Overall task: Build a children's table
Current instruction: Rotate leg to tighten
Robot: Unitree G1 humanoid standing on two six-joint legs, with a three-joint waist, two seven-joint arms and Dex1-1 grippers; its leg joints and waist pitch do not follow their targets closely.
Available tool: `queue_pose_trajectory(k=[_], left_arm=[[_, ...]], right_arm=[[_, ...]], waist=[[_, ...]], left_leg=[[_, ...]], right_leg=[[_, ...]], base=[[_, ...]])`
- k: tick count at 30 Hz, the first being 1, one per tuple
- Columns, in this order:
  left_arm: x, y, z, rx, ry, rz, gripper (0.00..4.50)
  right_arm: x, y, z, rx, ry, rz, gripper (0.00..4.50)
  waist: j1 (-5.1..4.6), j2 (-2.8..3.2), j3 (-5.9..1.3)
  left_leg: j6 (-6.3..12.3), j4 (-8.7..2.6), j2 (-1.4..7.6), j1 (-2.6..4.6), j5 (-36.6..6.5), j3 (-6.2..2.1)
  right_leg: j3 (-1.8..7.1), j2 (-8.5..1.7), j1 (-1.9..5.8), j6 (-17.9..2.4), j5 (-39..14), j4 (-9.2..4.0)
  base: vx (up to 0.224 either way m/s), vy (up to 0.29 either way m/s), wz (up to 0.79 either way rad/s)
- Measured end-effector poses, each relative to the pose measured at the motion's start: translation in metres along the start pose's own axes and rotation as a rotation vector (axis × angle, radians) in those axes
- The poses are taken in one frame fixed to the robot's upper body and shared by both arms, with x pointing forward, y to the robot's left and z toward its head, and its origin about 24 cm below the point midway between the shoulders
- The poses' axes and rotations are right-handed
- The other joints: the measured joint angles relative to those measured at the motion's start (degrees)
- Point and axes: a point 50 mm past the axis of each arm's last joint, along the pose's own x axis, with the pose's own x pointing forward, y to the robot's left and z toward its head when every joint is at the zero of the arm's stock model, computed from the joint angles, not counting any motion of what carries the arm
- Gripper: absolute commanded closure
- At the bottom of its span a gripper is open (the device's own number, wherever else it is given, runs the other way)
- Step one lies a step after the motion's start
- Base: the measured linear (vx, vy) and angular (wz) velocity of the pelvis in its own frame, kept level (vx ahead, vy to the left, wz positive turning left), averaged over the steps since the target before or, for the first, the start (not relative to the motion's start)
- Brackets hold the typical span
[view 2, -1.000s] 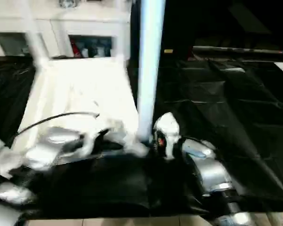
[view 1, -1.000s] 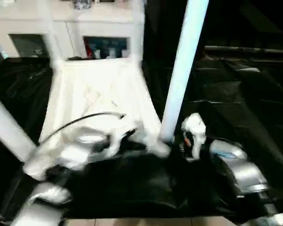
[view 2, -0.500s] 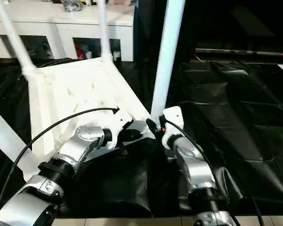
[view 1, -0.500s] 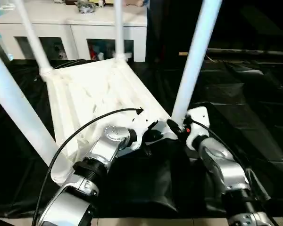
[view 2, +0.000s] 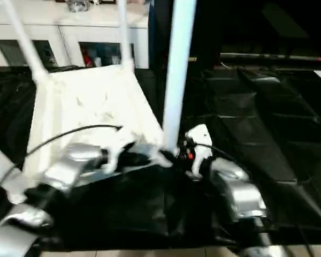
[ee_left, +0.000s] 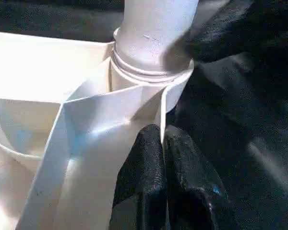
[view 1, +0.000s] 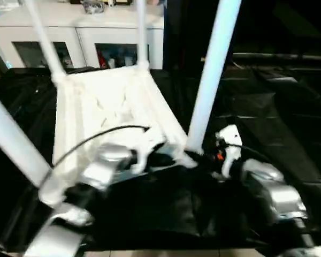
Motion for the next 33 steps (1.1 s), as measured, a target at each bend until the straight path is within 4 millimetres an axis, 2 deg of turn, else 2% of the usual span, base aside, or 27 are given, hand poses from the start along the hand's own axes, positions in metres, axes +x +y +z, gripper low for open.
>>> queue_pose_trajectory(k=[4,7,8,9,10,13,15,22,29,33], left_arm=[[-0.019,-0.004,-0.007,-0.003,0.017,-0.09,4.5],[-0.023,-0.005,-0.007,-0.003,0.022,-0.116,4.5],[-0.024,-0.005,-0.007,-0.003,0.023,-0.119,4.5],[-0.024,-0.005,-0.007,-0.005,0.023,-0.119,4.5],[-0.024,-0.005,-0.007,-0.005,0.023,-0.118,4.5],[-0.025,-0.005,-0.007,-0.006,0.023,-0.117,4.5],[-0.026,-0.006,-0.007,-0.004,0.024,-0.117,4.5],[-0.026,-0.006,-0.007,-0.006,0.025,-0.12,4.5],[-0.025,-0.006,-0.007,-0.011,0.022,-0.112,4.5],[-0.012,-0.004,-0.004,0.002,0.01,-0.035,4.5]], right_arm=[[-0.003,0.006,-0.001,-0.022,0.049,0.132,1.16],[-0.002,0.008,0.0,-0.034,0.055,0.17,1.16],[-0.001,0.008,0.0,-0.042,0.052,0.175,1.16],[-0.001,0.009,0.001,-0.047,0.049,0.178,1.44],[0.0,0.009,0.002,-0.053,0.042,0.185,1.52],[0.001,0.009,0.003,-0.057,0.031,0.191,1.58],[0.001,0.009,0.004,-0.061,0.029,0.196,1.86],[0.0,0.008,0.003,-0.074,0.025,0.196,2.34],[0.0,0.007,0.003,-0.078,0.016,0.186,2.51],[0.006,0.004,-0.002,-0.041,-0.024,0.061,2.52]], waist=[[0.06,-0.1,0.07],[0.09,-0.22,0.14],[0.1,-0.25,0.16],[0.11,-0.26,0.16],[0.12,-0.29,0.18],[0.11,-0.34,0.22],[0.12,-0.44,0.28],[0.18,-0.45,0.28],[0.14,-0.45,0.28],[-0.07,-0.44,0.27]], left_leg=[[0.0,0.01,0.01,-0.15,0.0,0.03],[0.0,0.03,-0.01,-0.16,0.0,0.07],[0.0,0.03,-0.01,-0.18,0.0,0.08],[0.0,0.03,-0.01,-0.19,0.0,0.09],[0.0,0.03,0.0,-0.19,0.0,0.09],[0.0,0.03,0.0,-0.19,0.0,0.1],[0.0,0.03,0.01,-0.18,0.0,0.1],[0.01,0.04,0.01,-0.19,0.0,0.12],[0.01,0.1,0.0,-0.18,0.0,0.12],[0.0,0.15,-0.01,-0.08,0.0,0.14]], right_leg=[[0.01,-0.02,-0.11,0.0,0.0,-0.06],[0.02,-0.06,-0.27,-0.1,0.0,-0.1],[0.02,-0.06,-0.3,-0.1,0.0,-0.1],[0.01,-0.06,-0.32,-0.1,0.0,-0.08],[0.01,-0.05,-0.36,-0.1,-0.1,-0.03],[0.0,-0.04,-0.38,-0.1,-0.1,0.01],[0.01,-0.04,-0.38,-0.1,-0.1,0.01],[0.02,-0.04,-0.38,-0.1,-0.1,0.01],[0.03,-0.04,-0.37,-0.1,-0.1,0.07],[0.06,-0.04,-0.12,-0.2,0.0,0.1]], base=[[0.0,0.0,0.0],[0.0,0.0,0.0],[0.0,0.0,0.0],[0.0,0.0,0.0],[0.0,0.0,0.0],[0.0,0.0,0.0],[0.0,0.0,0.0],[0.0,0.0,0.0],[0.0,0.0,0.0],[0.0,0.0,0.0]])
